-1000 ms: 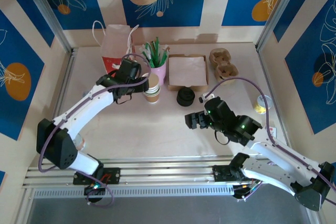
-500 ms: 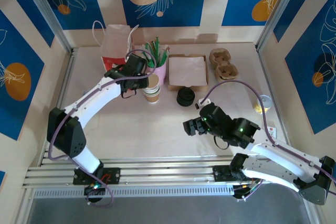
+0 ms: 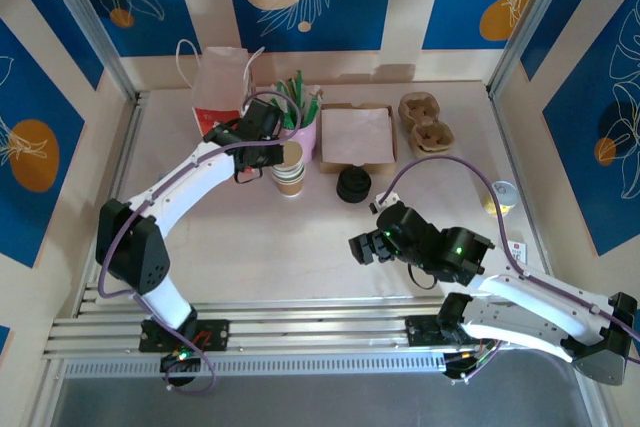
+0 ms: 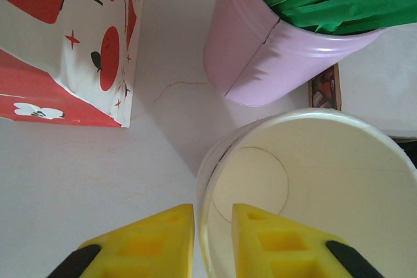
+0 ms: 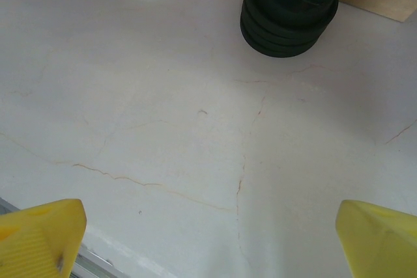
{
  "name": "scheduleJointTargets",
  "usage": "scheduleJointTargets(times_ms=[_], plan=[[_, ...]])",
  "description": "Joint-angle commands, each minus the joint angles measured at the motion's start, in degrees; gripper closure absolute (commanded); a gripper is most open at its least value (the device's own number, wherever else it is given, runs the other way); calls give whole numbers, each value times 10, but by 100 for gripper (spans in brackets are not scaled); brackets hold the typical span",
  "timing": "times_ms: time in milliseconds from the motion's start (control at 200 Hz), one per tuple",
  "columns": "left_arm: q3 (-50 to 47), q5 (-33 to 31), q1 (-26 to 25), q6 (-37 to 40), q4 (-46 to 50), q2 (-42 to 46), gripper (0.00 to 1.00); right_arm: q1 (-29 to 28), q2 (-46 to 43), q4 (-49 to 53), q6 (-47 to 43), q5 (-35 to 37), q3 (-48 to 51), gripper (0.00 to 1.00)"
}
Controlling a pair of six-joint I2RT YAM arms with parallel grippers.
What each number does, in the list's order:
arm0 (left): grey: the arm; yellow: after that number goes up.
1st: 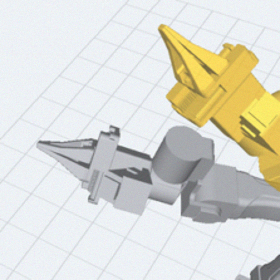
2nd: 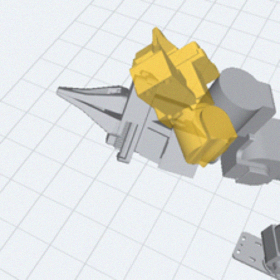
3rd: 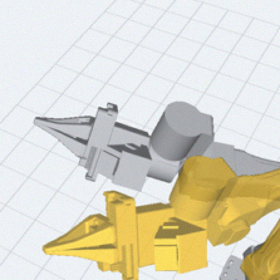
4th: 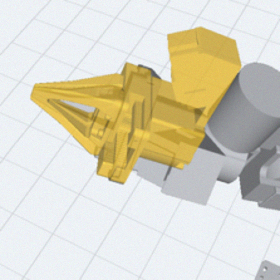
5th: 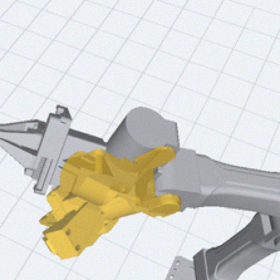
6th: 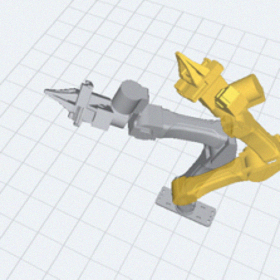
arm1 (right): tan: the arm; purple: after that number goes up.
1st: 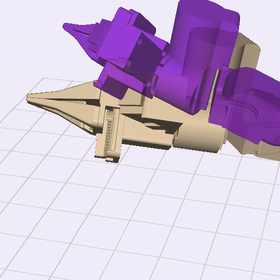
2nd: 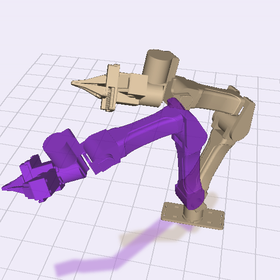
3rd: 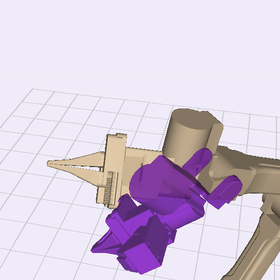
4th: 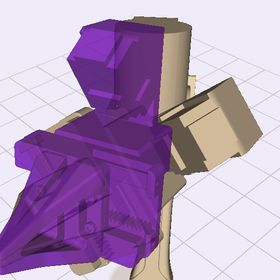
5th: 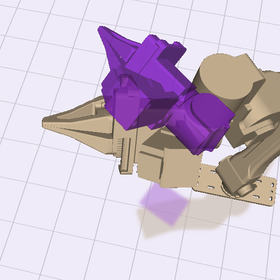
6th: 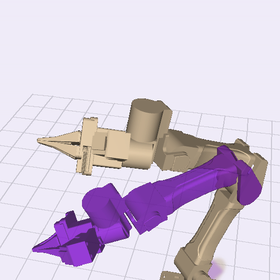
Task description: Pack the takeout coffee
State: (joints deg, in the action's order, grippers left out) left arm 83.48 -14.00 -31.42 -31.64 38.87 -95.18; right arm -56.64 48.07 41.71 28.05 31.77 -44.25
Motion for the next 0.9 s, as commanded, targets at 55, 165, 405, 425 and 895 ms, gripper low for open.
scheduleJointTargets(times_ms=[55,165,405,425,895], plan=[[19,-4,-6,-4,20,-14,80,-6,-9,9,9,13,-20,1],[21,-3,-6,-3,21,-18,81,-7,-8,10,9,13,-21,1],[33,-2,-6,-4,29,-24,92,-11,-8,13,10,12,-21,2],[35,-2,-6,-4,30,-24,93,-12,-9,13,11,13,-21,2],[46,-9,-6,-22,50,-16,100,-24,10,-7,3,11,-13,2]])
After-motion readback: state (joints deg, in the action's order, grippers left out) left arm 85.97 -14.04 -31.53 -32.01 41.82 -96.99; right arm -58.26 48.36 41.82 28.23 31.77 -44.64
